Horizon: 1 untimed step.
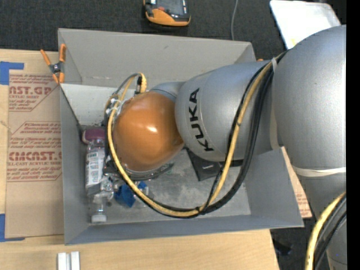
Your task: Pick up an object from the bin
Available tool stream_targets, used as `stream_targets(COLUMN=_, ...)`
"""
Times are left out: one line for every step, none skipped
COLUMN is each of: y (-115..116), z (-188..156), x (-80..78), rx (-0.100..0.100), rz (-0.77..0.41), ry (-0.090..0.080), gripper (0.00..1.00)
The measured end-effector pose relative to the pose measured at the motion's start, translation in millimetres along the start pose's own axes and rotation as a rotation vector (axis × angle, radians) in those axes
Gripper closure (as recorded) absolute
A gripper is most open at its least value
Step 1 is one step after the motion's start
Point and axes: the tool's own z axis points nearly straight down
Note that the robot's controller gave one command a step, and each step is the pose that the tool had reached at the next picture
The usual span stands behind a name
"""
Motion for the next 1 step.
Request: stream_targets(y=2.2, z=-0.6, x=-6.7, rx=-0.003, rz=0.04, ry=-0.004, gripper=0.0)
